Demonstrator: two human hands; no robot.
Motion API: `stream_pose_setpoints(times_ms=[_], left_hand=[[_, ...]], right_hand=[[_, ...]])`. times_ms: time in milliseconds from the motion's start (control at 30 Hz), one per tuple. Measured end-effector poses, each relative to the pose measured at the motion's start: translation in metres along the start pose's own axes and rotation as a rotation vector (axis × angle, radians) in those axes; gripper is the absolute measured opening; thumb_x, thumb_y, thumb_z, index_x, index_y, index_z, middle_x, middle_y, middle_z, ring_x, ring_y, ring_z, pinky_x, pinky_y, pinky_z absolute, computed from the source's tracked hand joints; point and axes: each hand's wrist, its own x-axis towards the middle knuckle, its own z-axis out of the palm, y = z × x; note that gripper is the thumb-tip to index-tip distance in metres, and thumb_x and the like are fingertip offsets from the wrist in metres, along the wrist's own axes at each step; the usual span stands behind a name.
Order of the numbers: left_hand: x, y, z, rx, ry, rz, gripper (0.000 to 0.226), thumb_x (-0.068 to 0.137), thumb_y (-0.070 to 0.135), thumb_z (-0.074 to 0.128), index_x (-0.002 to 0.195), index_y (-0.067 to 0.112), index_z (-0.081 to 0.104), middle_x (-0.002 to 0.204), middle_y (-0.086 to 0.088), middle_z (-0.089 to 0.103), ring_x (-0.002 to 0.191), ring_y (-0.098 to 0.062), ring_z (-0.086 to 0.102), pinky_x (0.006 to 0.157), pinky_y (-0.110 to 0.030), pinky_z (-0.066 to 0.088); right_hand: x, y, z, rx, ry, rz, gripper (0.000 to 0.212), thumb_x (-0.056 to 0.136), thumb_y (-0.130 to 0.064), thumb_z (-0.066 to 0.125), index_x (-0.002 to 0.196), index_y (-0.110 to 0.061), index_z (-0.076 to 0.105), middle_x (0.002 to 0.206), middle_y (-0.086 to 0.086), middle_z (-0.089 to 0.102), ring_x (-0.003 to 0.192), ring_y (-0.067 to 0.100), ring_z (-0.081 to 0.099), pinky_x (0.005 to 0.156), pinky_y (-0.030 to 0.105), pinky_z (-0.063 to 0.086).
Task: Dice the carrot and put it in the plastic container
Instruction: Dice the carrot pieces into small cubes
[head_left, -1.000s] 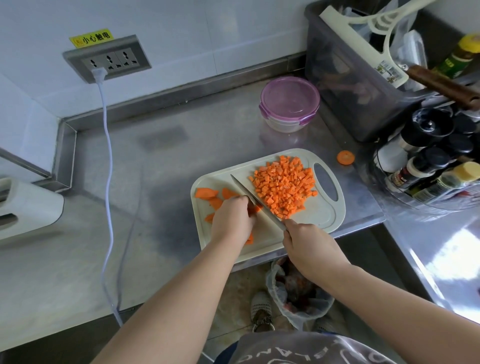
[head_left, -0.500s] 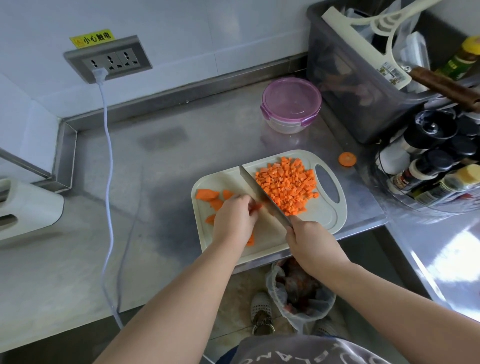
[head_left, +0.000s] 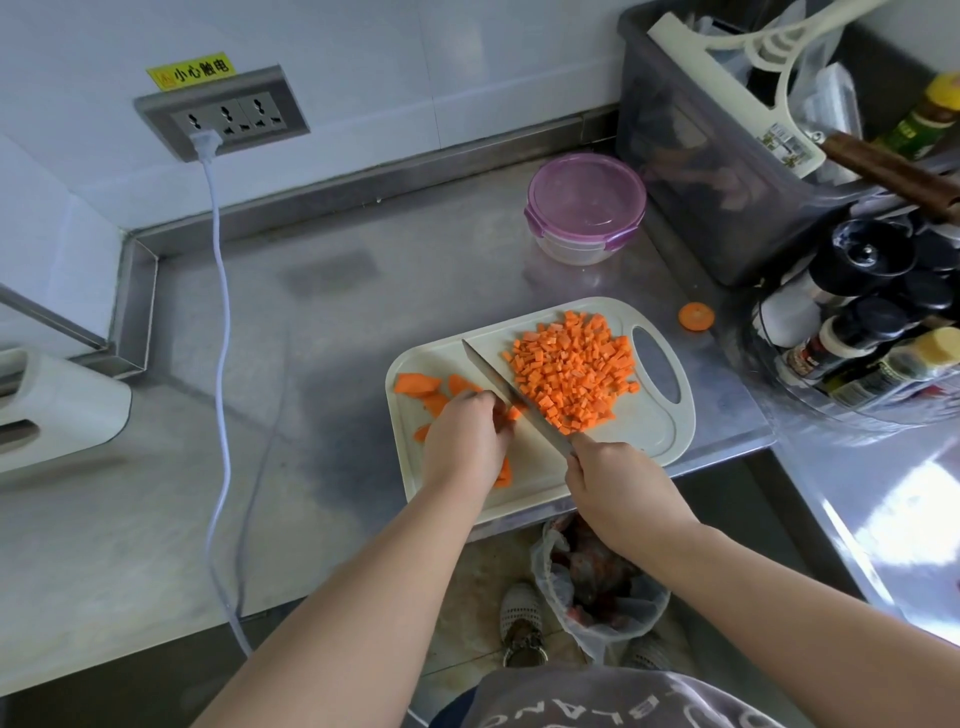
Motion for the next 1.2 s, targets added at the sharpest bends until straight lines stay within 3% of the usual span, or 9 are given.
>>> stream_pose_setpoints(times_ms=[367,533,700,1033,1200], left_hand=[[0.004,0.003,0.001,0.034,-0.022,-0.017,0.012,0.090,0.021,0.059,0.095,0.011,0.062,0.101,-0.003,0.063,0.091,-0.023,0.061,0.063,-0.027,0.036],[0.007,-0.001,0.004,-0.022,-0.022,-0.011,0.014,0.089,0.024,0.061,0.096,0.014,0.067,0.098,-0.002,0.067,0.088,-0.020,0.062,0.068,-0.032,0.049],[0.007,-0.001,0.005,-0.048,-0.030,-0.002,0.021,0.092,0.029,0.058,0.102,0.014,0.069,0.104,-0.003,0.066,0.092,-0.022,0.063,0.077,-0.036,0.052],[0.002,-0.005,0.000,-0.062,-0.010,-0.033,0.017,0.089,0.026,0.062,0.098,0.013,0.067,0.103,-0.002,0.065,0.093,-0.021,0.062,0.075,-0.035,0.051],[0.003,0.001,-0.002,-0.001,-0.017,-0.016,0.019,0.091,0.027,0.058,0.099,0.012,0.065,0.104,-0.003,0.063,0.094,-0.022,0.060,0.069,-0.028,0.043]], right_hand=[[0.009,-0.008,0.004,-0.048,-0.106,0.078,0.022,0.100,-0.014,0.035,0.120,-0.013,0.045,0.097,0.009,0.064,0.087,0.029,0.064,0.078,0.043,0.055],[0.011,-0.006,-0.002,0.136,-0.029,0.101,0.013,0.101,-0.020,0.034,0.093,-0.016,0.043,0.092,0.011,0.060,0.083,0.030,0.058,0.074,0.037,0.049],[0.004,-0.003,-0.010,0.141,0.027,0.067,0.015,0.101,-0.022,0.035,0.092,-0.015,0.044,0.081,0.010,0.058,0.077,0.032,0.059,0.069,0.043,0.050],[-0.001,-0.006,-0.004,0.051,-0.015,0.037,0.014,0.101,-0.022,0.034,0.096,-0.015,0.046,0.082,0.006,0.059,0.077,0.028,0.061,0.072,0.042,0.053],[0.001,-0.007,-0.001,0.017,-0.044,0.045,0.017,0.101,-0.017,0.036,0.110,-0.012,0.050,0.090,0.008,0.063,0.081,0.028,0.063,0.074,0.042,0.055]])
